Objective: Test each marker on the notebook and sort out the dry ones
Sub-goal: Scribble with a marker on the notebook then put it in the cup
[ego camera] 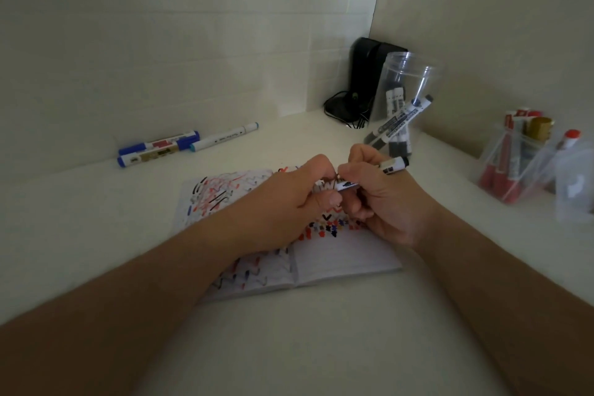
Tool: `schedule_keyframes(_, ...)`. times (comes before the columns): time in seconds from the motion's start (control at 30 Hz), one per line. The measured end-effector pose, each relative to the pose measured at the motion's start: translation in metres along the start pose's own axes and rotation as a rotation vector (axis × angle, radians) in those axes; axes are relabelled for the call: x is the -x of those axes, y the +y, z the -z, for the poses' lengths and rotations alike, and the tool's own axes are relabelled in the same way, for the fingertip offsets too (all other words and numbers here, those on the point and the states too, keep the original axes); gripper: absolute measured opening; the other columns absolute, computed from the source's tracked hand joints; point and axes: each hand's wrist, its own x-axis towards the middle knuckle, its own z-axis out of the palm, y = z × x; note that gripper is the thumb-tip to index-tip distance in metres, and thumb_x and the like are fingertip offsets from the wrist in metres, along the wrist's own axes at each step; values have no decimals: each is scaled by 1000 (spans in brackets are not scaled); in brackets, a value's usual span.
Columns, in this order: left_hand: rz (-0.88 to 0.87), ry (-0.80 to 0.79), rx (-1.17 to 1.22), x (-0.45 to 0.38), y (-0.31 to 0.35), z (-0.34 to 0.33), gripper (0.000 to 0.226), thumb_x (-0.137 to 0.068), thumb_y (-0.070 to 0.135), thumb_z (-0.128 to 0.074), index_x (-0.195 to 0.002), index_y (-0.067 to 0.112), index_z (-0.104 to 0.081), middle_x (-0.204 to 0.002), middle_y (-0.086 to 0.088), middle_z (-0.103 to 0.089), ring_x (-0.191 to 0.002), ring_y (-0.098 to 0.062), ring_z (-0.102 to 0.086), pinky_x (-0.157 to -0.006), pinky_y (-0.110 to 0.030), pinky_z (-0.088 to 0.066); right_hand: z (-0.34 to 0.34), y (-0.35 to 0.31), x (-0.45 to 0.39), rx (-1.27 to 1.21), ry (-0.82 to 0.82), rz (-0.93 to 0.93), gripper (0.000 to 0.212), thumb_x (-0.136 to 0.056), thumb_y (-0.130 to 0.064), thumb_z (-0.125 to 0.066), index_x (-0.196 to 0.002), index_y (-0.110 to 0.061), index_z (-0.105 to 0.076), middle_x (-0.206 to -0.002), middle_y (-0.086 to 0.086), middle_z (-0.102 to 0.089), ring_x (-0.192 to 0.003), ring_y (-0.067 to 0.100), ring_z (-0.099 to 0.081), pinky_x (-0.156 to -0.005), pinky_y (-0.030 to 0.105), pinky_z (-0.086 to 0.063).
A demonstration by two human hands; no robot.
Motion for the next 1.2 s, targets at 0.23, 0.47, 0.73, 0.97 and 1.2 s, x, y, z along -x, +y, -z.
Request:
schedule_keyframes(0.23, 113, -139, -42, 10, -6, 8, 23, -94, 43, -63, -113, 40, -49, -91, 13, -66, -79, -4, -61, -78, -35, -56, 34, -35, 9, -112, -34, -66, 22, -71, -32, -75, -78, -14, -64, -58, 7, -47, -53, 18, -39, -47, 22, -31)
schedule_keyframes(0.47, 49, -204, -325, 10, -12, 5, 37, -78, 70, -68, -106, 47, -62, -101, 20, -50, -95, -2, -48, -87, -30, -40, 26, -32, 26, 252, -40, -136, 24, -78, -14, -79, -68, -12, -57, -57, 10, -46, -47, 17, -38, -44, 23, -27)
schedule_keyframes(0.73, 72, -230, -344, 8, -8, 3, 60, -65, 85, -54, -119, 58, -55, -98, 16, -49, -97, -9, -49, -93, -37, -44, 2, 3, 34, 614, 255, 5, 29, -80, -1, -72, -62, -15, -53, -58, 10, -55, -54, 19, -49, -55, 33, -42)
schedule_keyframes(0.97, 98, -238, -315, 6, -7, 4, 62, -63, 87, -53, -122, 68, -52, -99, 14, -50, -97, -9, -51, -94, -40, -45, 0, -2, 37, 614, 268, -64, 30, -85, 1, -72, -66, -10, -51, -53, 7, -57, -49, 18, -54, -45, 25, -45)
schedule_keyframes(1.2, 87, -232, -311, 6, -8, 4, 61, -64, 86, -55, -121, 65, -55, -97, 15, -51, -95, -8, -51, -91, -38, -46, -3, -3, 38, 635, 250, -74, 31, -84, -1, -75, -66, -12, -52, -55, 8, -60, -48, 18, -56, -46, 26, -46)
